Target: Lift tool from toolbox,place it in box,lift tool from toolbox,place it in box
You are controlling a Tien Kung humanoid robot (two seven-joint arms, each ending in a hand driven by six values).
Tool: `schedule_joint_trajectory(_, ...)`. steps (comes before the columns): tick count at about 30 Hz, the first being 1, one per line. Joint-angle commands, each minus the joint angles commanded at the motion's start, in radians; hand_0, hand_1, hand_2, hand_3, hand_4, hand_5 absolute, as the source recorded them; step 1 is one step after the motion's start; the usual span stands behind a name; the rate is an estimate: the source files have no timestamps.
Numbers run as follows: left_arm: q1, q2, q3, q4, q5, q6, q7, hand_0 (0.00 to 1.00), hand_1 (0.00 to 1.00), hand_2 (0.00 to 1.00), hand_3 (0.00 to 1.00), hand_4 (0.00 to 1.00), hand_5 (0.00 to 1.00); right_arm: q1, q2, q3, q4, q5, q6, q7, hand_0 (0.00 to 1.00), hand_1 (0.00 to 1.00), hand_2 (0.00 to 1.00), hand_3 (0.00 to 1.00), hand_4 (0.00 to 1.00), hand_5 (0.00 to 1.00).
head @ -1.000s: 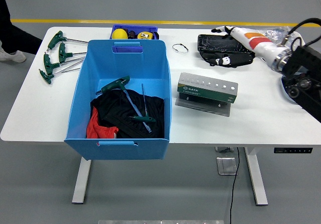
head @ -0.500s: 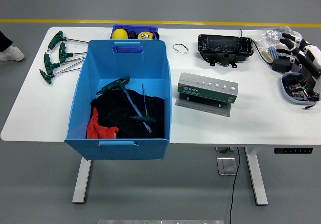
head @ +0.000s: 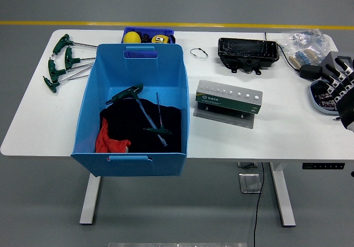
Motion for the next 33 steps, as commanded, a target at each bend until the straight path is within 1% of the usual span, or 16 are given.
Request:
schedule_joint_trajectory(4,0.000,0.001,-0.009,0.000,0.015,0.000,0.002,0.494,0.471,0.504,0.757,0.817,0.784,-0.013,0.078,0.081,0.009,-0.035,0.030,0.005,0.930,0.874,0.913,0.964,0.998,0.998)
schedule_joint_trajectory(6,-0.001,0.000,-0.014,0.000,0.021,0.001,0.003,0.503,0.474,0.511,0.758,0.814,0.786,-0.018,0.108,0.117,0.009,-0.065,0.038,-0.004,0.932,0.870,0.905,0.949,0.998,0.998)
schedule_joint_trajectory(8,-0.001,0.000,-0.019,0.000,0.026,0.001,0.003,0.503,0.474,0.511,0.758,0.814,0.786,-0.022,0.123,0.137,0.007,-0.082,0.043,-0.015,0.932,0.870,0.905,0.949,0.998,0.998)
schedule_joint_trajectory(11,-0.002,-0.001,-0.022,0.000,0.031,0.001,0.004,0.503,0.474,0.511,0.758,0.814,0.786,-0.021,0.127,0.150,0.002,-0.106,0.040,-0.031,0.932,0.870,0.905,0.949,0.998,0.998)
schedule_joint_trajectory(12,-0.003,-0.001,-0.021,0.000,0.030,0.001,0.004,0.508,0.479,0.517,0.758,0.810,0.790,-0.019,0.127,0.155,0.001,-0.120,0.044,-0.043,0.911,0.854,0.877,0.903,0.998,0.998)
schedule_joint_trajectory(15,-0.004,0.000,-0.024,0.000,0.034,0.001,0.005,0.508,0.479,0.517,0.758,0.810,0.790,-0.013,0.126,0.165,0.002,-0.170,0.062,-0.085,0.911,0.854,0.877,0.903,0.998,0.998)
schedule_joint_trajectory(17,-0.004,-0.001,-0.029,0.000,0.041,0.001,0.007,0.508,0.479,0.517,0.758,0.810,0.790,-0.010,0.127,0.165,0.002,-0.183,0.061,-0.096,0.911,0.854,0.877,0.903,0.998,0.998)
schedule_joint_trajectory(18,-0.004,-0.001,-0.031,0.000,0.044,0.001,0.007,0.515,0.485,0.524,0.757,0.808,0.790,-0.008,0.128,0.166,0.002,-0.185,0.059,-0.100,0.882,0.839,0.862,0.880,0.998,0.998)
schedule_joint_trajectory(23,-0.005,-0.001,-0.029,0.000,0.040,0.001,0.006,0.515,0.485,0.524,0.757,0.808,0.790,-0.007,0.131,0.160,0.004,-0.187,0.057,-0.112,0.882,0.839,0.862,0.880,0.998,0.998)
schedule_joint_trajectory(33,-0.009,-0.003,-0.011,0.000,0.013,-0.003,-0.004,0.519,0.488,0.526,0.757,0.807,0.790,-0.001,0.135,0.156,0.000,-0.189,0.060,-0.113,0.865,0.825,0.849,0.864,0.998,0.998)
